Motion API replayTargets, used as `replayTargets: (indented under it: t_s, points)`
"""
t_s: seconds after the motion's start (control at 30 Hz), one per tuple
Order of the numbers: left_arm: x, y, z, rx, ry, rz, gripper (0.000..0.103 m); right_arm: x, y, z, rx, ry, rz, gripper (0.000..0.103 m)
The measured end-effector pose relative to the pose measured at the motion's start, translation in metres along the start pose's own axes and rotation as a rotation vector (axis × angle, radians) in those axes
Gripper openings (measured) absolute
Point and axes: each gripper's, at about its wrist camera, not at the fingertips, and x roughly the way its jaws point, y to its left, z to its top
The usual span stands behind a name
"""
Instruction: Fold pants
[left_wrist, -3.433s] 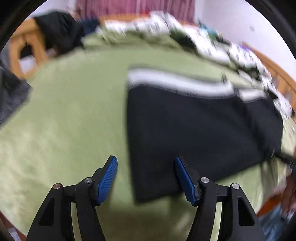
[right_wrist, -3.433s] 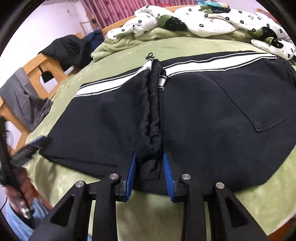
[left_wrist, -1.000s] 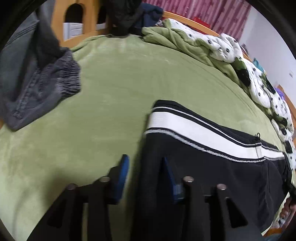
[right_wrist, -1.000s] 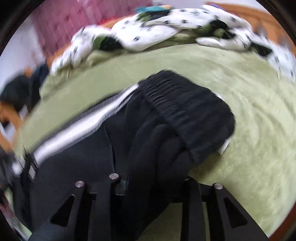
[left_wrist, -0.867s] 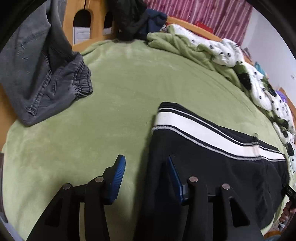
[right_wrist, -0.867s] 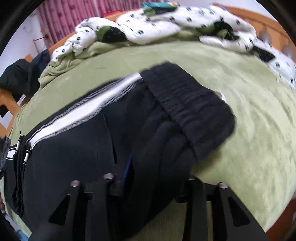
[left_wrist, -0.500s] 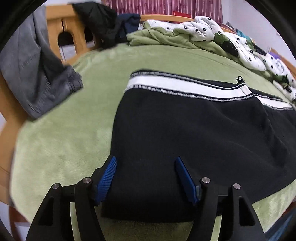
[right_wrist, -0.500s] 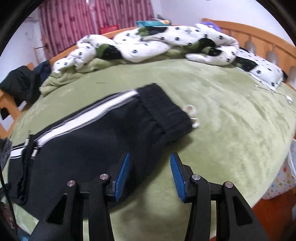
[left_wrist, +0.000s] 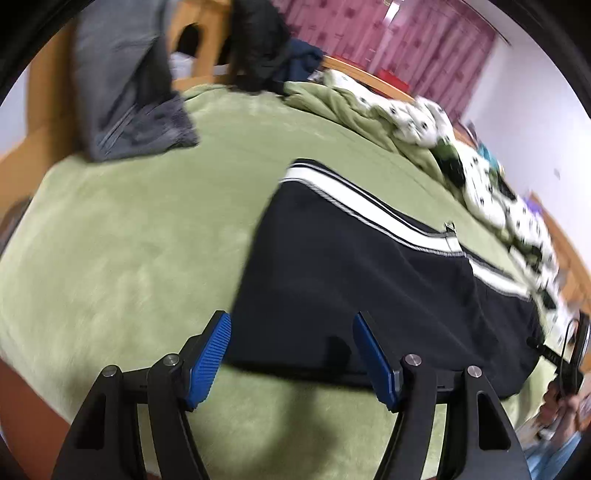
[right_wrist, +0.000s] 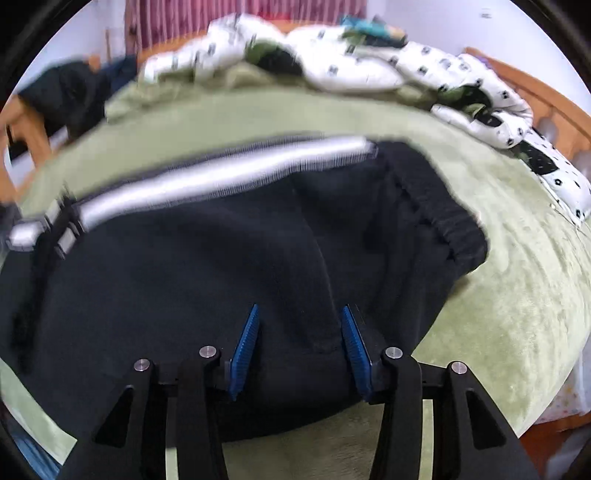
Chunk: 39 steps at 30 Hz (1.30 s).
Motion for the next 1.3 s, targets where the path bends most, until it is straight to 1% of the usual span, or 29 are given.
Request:
replayTargets:
  t_s: [0.03,0.13,0.27,0.3,0.37,0.43,0.5,0.57,0.6,0.63,0.67,0.7,0.73,0.83,0.9,0.97,1.0,1.17,1.3]
  points:
    - [0.0,0.007,-0.004,-0.034,0.014,-0.011,0.067,-0.005,0.007,0.003,-0.001,-0.004,0.038,0.047]
    - [0.006,0.022,-0.012,-0.107,0.058,-0.05,0.067,-0.015,0.034,0.009,-0.045,-0.027,0.095,0.047]
    - [0.01,0.033,-0.012,-0.173,0.06,-0.134,0.067,-0.021,0.067,0.009,-0.101,-0.058,0.143,0.048]
    - [0.016,0.036,-0.011,-0.201,0.074,-0.166,0.067,-0.02,0.074,0.006,-0.105,-0.051,0.159,0.049]
    - [0.023,0.043,-0.01,-0.26,0.083,-0.191,0.067,-0.016,0.081,0.001,-0.105,-0.027,0.18,0.049]
    - [0.026,0.043,-0.008,-0.282,0.077,-0.205,0.067,-0.009,0.08,-0.001,-0.101,-0.008,0.183,0.049]
    - [0.03,0.038,-0.008,-0.276,0.076,-0.19,0.065,-0.009,0.079,-0.004,-0.093,-0.002,0.169,0.049]
    - [0.031,0.031,-0.007,-0.257,0.068,-0.16,0.063,-0.01,0.075,-0.005,-0.086,-0.027,0.139,0.049]
    - [0.033,0.026,-0.007,-0.237,0.066,-0.14,0.051,-0.011,0.073,-0.006,-0.084,-0.041,0.129,0.049]
    - [0.034,0.022,-0.006,-0.222,0.066,-0.106,0.044,-0.01,0.072,-0.006,-0.085,-0.047,0.12,0.049]
    - [0.034,0.021,-0.004,-0.209,0.059,-0.08,0.041,-0.011,0.069,-0.006,-0.085,-0.051,0.11,0.049]
    - [0.033,0.018,-0.004,-0.189,0.049,-0.059,0.033,-0.011,0.066,-0.007,-0.086,-0.053,0.113,0.049]
    - [0.031,0.014,-0.003,-0.173,0.034,-0.054,0.027,-0.011,0.064,-0.006,-0.087,-0.054,0.115,0.049]
    - [0.022,0.007,-0.002,-0.138,0.0,-0.024,0.023,-0.014,0.055,-0.007,-0.073,-0.073,0.083,0.049]
    - [0.02,0.004,-0.001,-0.136,-0.011,-0.002,0.022,-0.015,0.047,-0.007,-0.042,-0.058,0.115,0.049]
    - [0.016,0.003,0.0,-0.148,-0.029,0.011,0.021,-0.014,0.039,-0.008,-0.02,-0.009,0.174,0.049]
    - [0.013,0.002,0.0,-0.155,-0.043,0.014,0.021,-0.013,0.038,-0.008,-0.016,0.001,0.179,0.049]
    - [0.006,-0.01,0.001,-0.137,-0.081,0.048,0.02,-0.017,0.026,-0.013,-0.004,-0.016,0.171,0.049]
    - [0.003,-0.012,0.004,-0.14,-0.087,0.031,0.017,-0.018,0.021,-0.017,0.015,-0.003,0.158,0.049]
